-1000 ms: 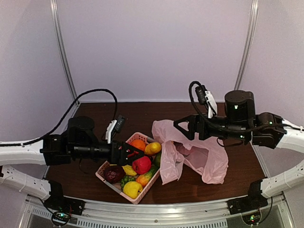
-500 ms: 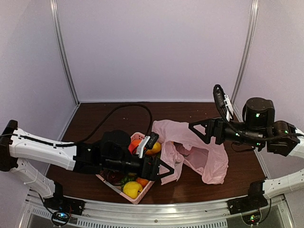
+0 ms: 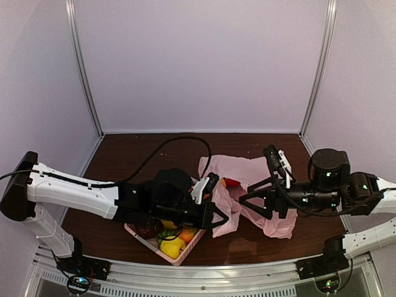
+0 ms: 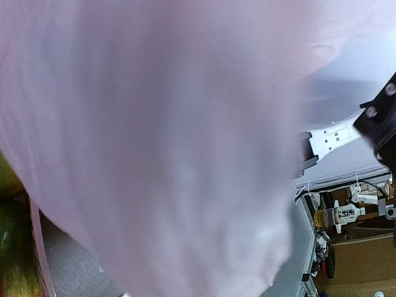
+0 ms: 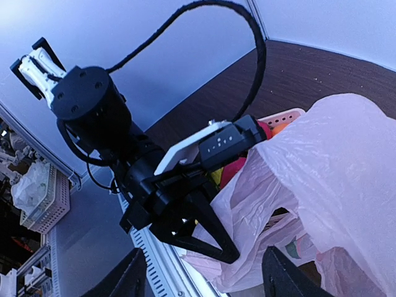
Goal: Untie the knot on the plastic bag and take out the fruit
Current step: Adjust the bag handles for the takeout bag.
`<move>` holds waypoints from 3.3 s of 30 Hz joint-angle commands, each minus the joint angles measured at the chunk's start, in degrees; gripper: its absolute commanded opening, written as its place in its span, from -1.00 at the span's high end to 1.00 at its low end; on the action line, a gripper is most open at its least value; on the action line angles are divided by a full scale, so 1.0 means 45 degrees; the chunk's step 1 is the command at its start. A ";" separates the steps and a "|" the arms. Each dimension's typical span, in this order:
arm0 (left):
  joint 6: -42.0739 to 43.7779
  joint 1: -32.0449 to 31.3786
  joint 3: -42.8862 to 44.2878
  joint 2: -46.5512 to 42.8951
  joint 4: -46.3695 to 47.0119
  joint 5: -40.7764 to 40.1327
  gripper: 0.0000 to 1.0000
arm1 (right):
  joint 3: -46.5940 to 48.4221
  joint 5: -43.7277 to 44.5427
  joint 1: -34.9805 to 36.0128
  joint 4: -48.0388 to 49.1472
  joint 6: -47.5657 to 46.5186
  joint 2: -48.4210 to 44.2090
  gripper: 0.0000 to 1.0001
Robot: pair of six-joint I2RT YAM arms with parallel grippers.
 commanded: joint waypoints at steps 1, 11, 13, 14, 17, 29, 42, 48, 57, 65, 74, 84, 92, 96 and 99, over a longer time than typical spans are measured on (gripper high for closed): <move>0.0649 -0.0031 0.1072 -0.0279 -0.0856 -0.0779 1.00 | -0.0607 0.1158 0.0719 -0.0119 -0.0234 0.0228 -0.23; 0.1294 -0.0028 0.1662 -0.0787 -0.2524 -0.0952 1.00 | -0.0201 0.5561 0.1026 -0.1834 -0.0202 0.2162 0.01; 0.1398 -0.0013 0.1808 -0.0832 -0.2784 -0.0922 1.00 | -0.0190 0.6289 0.1026 -0.1933 -0.0218 0.2480 0.02; 0.1478 -0.0012 0.1865 -0.0857 -0.2868 -0.0907 1.00 | -0.0157 0.6728 0.1025 -0.2064 -0.0181 0.2656 0.03; 0.1702 0.0022 0.2077 -0.0923 -0.3162 -0.0807 1.00 | -0.0023 0.7706 0.0869 -0.2381 -0.0133 0.3188 0.06; 0.2501 0.0985 0.2151 -0.1372 -0.3533 0.0537 1.00 | -0.0370 0.7479 0.0753 -0.2666 -0.1238 0.3889 0.08; 0.3103 0.1782 0.1963 -0.1615 -0.3692 0.1575 1.00 | 0.0007 0.6366 0.1177 -0.2851 -0.2003 0.5009 -0.01; 0.3410 0.1932 0.1935 -0.1722 -0.3725 0.1706 1.00 | 0.0645 0.6089 0.1107 -0.3253 -0.1902 0.6157 -0.08; 0.4556 0.1986 0.1522 -0.1850 -0.4373 0.1750 1.00 | 0.1489 0.4041 -0.0182 -0.3324 -0.1322 0.6213 -0.07; 0.5285 0.2139 0.1221 -0.1588 -0.4942 0.1766 1.00 | 0.1275 0.3359 -0.2433 -0.2945 -0.0906 0.5001 -0.11; 0.5768 0.2141 0.1648 -0.1222 -0.5098 0.2101 1.00 | 0.1564 0.3221 -0.3069 -0.0815 -0.0172 0.5951 -0.16; 0.6110 0.2156 0.2070 -0.0683 -0.5798 0.1500 1.00 | 0.1853 0.1942 -0.3617 0.0745 0.0715 0.5818 -0.58; 0.6068 0.2153 0.2201 -0.0649 -0.5567 0.1275 1.00 | 0.1886 0.1849 -0.4096 0.0634 0.0774 0.5886 -0.78; 0.6066 0.2187 0.2297 -0.0741 -0.5586 0.1004 1.00 | 0.1429 0.1931 -0.4450 0.0350 0.1090 0.5589 -0.83; 0.6164 0.2333 0.2579 -0.0768 -0.5587 0.0856 1.00 | 0.1115 0.3103 -0.4631 -0.0694 0.1307 0.4941 -0.86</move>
